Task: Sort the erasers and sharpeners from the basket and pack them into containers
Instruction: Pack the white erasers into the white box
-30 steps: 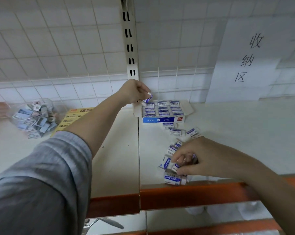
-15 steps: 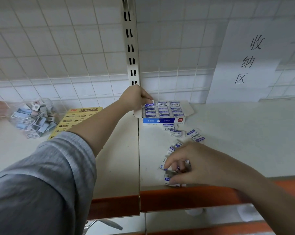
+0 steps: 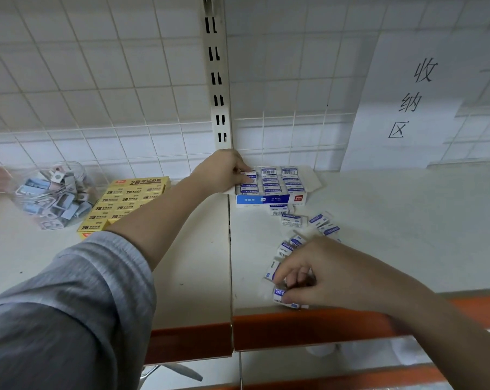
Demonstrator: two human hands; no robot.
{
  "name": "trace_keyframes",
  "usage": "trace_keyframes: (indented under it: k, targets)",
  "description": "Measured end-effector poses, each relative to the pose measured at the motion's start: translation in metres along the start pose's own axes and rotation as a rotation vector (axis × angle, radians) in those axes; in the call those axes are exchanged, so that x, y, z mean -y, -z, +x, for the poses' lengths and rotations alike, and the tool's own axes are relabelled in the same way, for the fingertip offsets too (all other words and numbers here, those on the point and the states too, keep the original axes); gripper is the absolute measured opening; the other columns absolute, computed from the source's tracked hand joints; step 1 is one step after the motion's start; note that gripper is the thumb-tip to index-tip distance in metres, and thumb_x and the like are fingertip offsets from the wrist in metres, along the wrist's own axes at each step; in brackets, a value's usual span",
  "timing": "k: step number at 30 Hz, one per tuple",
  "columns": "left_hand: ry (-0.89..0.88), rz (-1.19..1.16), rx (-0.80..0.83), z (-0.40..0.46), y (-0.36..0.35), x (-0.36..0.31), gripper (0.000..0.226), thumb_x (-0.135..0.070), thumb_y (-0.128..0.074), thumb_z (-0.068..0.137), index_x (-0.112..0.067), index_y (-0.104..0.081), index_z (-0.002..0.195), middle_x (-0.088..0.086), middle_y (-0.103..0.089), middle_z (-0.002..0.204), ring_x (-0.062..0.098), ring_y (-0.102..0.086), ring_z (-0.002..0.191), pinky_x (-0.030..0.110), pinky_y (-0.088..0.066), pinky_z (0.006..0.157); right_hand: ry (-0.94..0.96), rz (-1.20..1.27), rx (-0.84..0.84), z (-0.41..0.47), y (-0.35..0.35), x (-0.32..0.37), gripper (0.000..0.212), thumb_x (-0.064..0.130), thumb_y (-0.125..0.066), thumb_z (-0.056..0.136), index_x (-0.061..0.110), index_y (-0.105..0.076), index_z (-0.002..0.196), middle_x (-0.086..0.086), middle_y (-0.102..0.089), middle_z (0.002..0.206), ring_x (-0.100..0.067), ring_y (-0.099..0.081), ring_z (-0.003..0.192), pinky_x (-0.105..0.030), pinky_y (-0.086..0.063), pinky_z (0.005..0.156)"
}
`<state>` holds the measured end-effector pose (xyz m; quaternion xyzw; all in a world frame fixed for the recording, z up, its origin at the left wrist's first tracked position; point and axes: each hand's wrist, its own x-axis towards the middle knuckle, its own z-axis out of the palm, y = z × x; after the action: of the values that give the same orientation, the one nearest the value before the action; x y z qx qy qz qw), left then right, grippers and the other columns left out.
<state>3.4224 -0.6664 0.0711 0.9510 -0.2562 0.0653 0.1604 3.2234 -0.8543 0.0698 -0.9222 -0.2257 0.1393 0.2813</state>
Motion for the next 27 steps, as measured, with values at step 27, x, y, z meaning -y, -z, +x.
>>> trace_keyframes:
  k: [27]
  targets:
    - [-0.169, 0.037, 0.223, -0.055, -0.028, -0.082, 0.039, -0.035, -0.059, 0.089, -0.022, -0.058, 0.127, -0.001, -0.055, 0.121, 0.016, -0.052, 0.111, 0.023, -0.040, 0.087, -0.060, 0.553, -0.687, -0.044, 0.056, -0.031, 0.026, 0.002, -0.064, 0.084, 0.026, -0.071, 0.091, 0.014, -0.064, 0.065, -0.004, -0.050, 0.054, -0.011, -0.044, 0.058]
